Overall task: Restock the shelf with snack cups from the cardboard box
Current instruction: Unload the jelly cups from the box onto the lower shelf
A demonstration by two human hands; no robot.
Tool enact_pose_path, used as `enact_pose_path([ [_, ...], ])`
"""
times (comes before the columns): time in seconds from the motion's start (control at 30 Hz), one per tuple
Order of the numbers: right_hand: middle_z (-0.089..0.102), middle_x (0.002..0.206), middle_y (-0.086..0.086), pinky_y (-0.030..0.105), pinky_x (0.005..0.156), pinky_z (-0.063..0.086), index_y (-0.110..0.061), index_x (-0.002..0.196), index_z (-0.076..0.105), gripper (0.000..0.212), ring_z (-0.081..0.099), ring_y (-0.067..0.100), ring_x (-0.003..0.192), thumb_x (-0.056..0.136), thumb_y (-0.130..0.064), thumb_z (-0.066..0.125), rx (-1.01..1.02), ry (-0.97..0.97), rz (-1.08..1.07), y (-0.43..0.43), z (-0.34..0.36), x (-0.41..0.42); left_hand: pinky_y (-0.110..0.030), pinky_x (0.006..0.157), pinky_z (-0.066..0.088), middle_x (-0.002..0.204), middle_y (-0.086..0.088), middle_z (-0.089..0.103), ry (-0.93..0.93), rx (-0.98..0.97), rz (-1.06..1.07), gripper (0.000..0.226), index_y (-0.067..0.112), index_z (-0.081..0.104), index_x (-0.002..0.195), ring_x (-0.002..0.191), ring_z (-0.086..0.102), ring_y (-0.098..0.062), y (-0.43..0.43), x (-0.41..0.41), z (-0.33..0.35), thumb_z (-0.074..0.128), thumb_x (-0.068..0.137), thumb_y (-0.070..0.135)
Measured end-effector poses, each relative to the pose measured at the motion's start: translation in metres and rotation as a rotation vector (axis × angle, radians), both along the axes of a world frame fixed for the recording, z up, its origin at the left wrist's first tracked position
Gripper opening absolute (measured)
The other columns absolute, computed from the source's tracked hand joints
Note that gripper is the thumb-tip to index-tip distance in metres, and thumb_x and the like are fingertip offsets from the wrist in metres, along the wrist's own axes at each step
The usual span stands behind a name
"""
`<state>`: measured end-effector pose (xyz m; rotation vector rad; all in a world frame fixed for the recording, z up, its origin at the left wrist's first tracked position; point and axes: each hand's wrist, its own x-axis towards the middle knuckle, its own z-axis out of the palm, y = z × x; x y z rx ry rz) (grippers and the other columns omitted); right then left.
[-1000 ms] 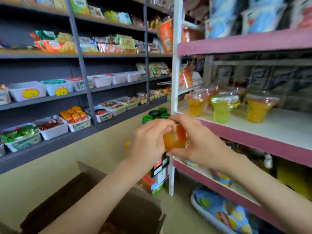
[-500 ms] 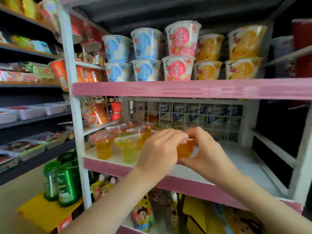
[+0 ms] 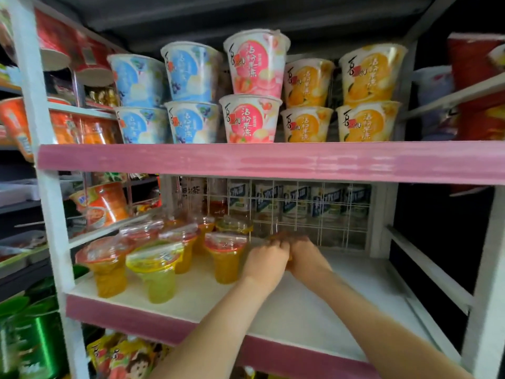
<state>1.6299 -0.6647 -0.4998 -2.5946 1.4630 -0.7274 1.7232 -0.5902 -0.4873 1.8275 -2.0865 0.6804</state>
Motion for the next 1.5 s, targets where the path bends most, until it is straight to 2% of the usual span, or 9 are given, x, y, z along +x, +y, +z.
enact_pose_path([
  [0.37,0.058,0.125,0.001,0.038,0.091,0.052,-0.032,0.128,0.050,0.042,0.059,0.022,0.110,0.088,-0.020,0.059,0.025,-0.042,-0.114,-0.050,-0.015,0.017,-0.035,0.093,0.049,0.122,-0.011,0.059,0.227,0.153,0.031,0.035,0.012,0.049,0.126,0.108,0.059,-0.025,-0.041,0.011,-0.003,0.040,0.095,0.000],
  [0.6,0.026,0.153,0.000,0.035,0.117,0.020,-0.024,0.145,0.031,0.060,0.014,0.021,0.144,0.090,-0.017,0.053,-0.111,0.064,-0.026,-0.017,-0.002,0.004,-0.036,0.086,0.048,0.135,-0.013,0.048,0.141,0.046,0.072,0.044,0.007,0.038,0.136,0.112,0.057,-0.030,0.006,-0.001,0.011,0.039,0.093,-0.002],
  [0.7,0.038,0.143,0.000,0.031,0.106,0.034,-0.022,0.135,0.043,0.045,0.030,0.021,0.137,0.091,-0.020,0.054,-0.209,-0.021,-0.008,0.025,0.014,-0.001,-0.035,0.078,0.048,0.124,-0.012,0.054,0.198,0.003,0.018,0.041,0.007,0.043,0.129,0.104,0.060,-0.029,0.054,-0.011,0.012,0.041,0.090,-0.005],
  [0.87,0.049,0.137,0.007,0.032,0.103,0.037,-0.011,0.134,0.049,0.053,0.040,0.026,0.130,0.082,-0.002,0.060,-0.370,-0.212,0.032,0.117,0.008,-0.003,-0.017,0.045,0.047,0.086,0.009,0.071,0.313,-0.224,-0.189,0.047,0.020,0.070,0.095,0.066,0.067,-0.006,0.125,0.007,-0.004,0.085,0.051,0.013],
  [0.97,0.052,0.133,0.012,0.020,0.104,0.025,-0.004,0.129,0.053,0.050,0.039,0.022,0.125,0.081,-0.001,0.062,-0.435,-0.298,0.117,0.169,-0.007,0.015,-0.015,0.058,0.049,0.098,0.009,0.071,0.333,-0.262,-0.203,0.025,0.019,0.069,0.103,0.080,0.067,-0.005,0.174,0.034,-0.016,0.061,0.079,0.021],
  [1.1,0.058,0.121,0.017,0.027,0.100,0.031,0.002,0.122,0.056,0.040,0.042,0.023,0.114,0.083,-0.005,0.054,-0.457,-0.344,0.378,0.233,-0.041,0.079,-0.019,0.087,0.045,0.105,0.000,0.070,0.325,-0.384,-0.066,0.028,0.009,0.069,0.107,0.096,0.064,-0.011,0.251,0.097,-0.065,0.047,0.090,0.017],
  [1.2,0.060,0.116,0.020,0.032,0.098,0.039,0.006,0.118,0.059,0.036,0.046,0.026,0.109,0.084,-0.003,0.054,-0.451,-0.406,0.625,0.281,-0.068,0.148,-0.018,0.095,0.040,0.106,-0.004,0.069,0.381,-0.489,0.097,0.028,0.006,0.069,0.105,0.100,0.060,-0.013,0.316,0.151,-0.106,0.046,0.091,0.014],
  [1.37,0.061,0.113,0.021,0.034,0.098,0.037,0.006,0.116,0.059,0.039,0.054,0.035,0.107,0.080,-0.005,0.053,-0.175,-0.416,0.921,0.374,-0.103,0.273,-0.029,0.085,0.045,0.093,-0.017,0.067,0.367,-0.527,0.406,0.024,0.000,0.060,0.104,0.091,0.056,-0.022,0.417,0.232,-0.176,0.048,0.084,0.007],
  [1.5,0.053,0.130,0.016,0.029,0.105,0.027,0.001,0.131,0.049,0.042,0.045,0.031,0.121,0.089,-0.004,0.051,0.027,-0.337,1.032,0.444,-0.131,0.347,-0.028,0.071,0.050,0.089,-0.010,0.061,0.490,-0.273,0.646,0.017,0.002,0.060,0.100,0.080,0.060,-0.022,0.476,0.268,-0.223,0.056,0.084,0.007],
])
